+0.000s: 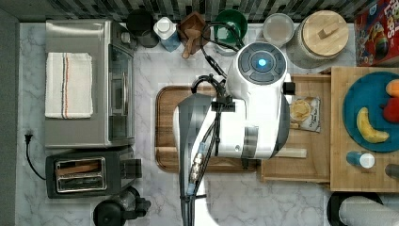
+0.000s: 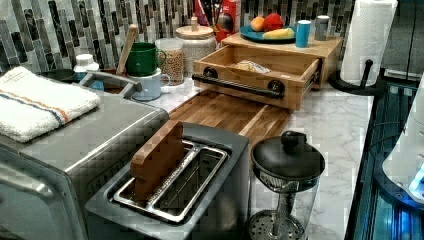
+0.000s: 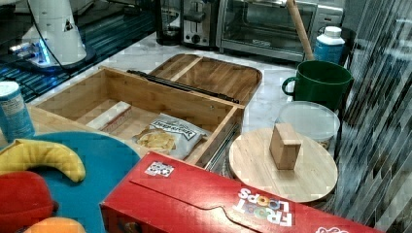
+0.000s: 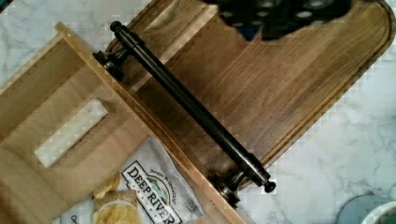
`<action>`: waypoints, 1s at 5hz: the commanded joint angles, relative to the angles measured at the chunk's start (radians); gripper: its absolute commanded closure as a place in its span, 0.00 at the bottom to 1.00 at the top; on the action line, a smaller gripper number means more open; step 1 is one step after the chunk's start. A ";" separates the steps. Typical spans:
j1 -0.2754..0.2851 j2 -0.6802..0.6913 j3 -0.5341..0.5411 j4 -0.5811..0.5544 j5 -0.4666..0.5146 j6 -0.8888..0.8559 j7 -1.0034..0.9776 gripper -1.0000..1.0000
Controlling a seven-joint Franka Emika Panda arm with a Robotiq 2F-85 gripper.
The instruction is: Close the drawer.
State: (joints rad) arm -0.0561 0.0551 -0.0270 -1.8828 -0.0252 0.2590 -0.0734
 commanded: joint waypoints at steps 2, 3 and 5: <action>0.030 -0.072 0.062 -0.140 0.069 0.098 -0.353 0.00; 0.053 -0.089 0.090 -0.196 0.074 0.150 -0.445 0.00; 0.035 -0.046 0.142 -0.244 0.039 0.180 -0.571 1.00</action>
State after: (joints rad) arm -0.0434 0.0217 0.0956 -2.0938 0.0043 0.4028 -0.5269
